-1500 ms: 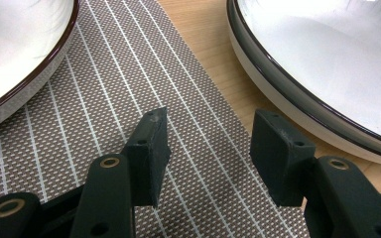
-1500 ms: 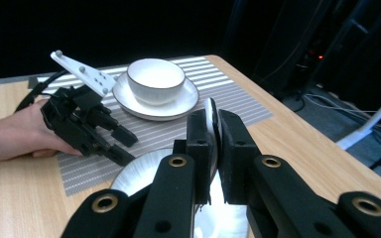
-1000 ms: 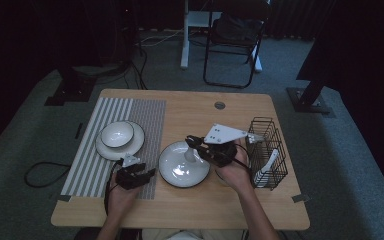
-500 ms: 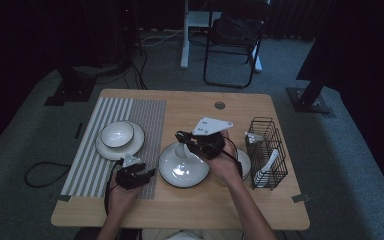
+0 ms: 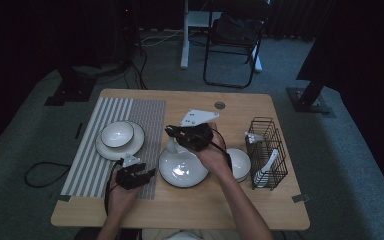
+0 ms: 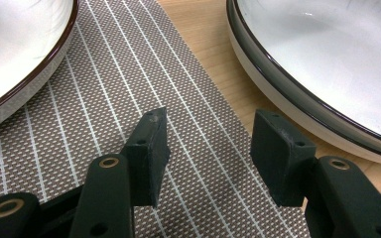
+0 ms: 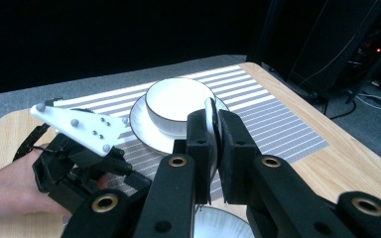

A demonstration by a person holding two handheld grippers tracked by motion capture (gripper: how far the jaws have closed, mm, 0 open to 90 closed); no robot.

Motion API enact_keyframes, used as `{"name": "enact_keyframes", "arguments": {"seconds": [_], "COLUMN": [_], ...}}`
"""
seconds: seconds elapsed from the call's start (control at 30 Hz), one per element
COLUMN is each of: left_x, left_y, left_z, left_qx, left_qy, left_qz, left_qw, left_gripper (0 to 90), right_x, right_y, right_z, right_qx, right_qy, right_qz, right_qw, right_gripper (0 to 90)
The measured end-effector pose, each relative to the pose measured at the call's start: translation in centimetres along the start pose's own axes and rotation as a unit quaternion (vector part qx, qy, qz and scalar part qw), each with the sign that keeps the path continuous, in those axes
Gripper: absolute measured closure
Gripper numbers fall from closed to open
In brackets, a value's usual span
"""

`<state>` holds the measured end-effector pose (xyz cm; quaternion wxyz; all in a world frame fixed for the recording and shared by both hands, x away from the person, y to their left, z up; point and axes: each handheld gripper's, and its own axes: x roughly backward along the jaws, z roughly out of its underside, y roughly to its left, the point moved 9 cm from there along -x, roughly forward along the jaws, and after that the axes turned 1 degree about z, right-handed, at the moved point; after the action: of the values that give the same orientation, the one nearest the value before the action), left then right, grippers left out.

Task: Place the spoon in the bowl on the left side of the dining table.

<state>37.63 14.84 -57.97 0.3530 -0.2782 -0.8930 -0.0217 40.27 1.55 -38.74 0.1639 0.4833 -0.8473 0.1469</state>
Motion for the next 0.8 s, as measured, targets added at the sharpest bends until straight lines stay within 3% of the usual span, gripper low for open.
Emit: {"name": "enact_keyframes", "arguments": {"seconds": [0.3,0.8], "left_x": [0.0,0.0], "left_y": [0.0,0.0], "left_z": [0.0,0.0], "left_qx": [0.002,-0.001], "left_qy": [-0.001,0.000], "left_qz": [0.001,0.002], "left_qw": [1.0000,1.0000], "left_gripper": [49.7,49.5], "right_x": [-1.8,-4.6], "right_y": [-0.3,-0.2], "right_z": [-0.4,-1.8], "right_qx": [-0.008,0.003], "right_qy": [0.004,0.001], "right_qz": [-0.009,-0.011], "right_qw": [0.9999,0.9999], "right_gripper": [84.6,84.6]}}
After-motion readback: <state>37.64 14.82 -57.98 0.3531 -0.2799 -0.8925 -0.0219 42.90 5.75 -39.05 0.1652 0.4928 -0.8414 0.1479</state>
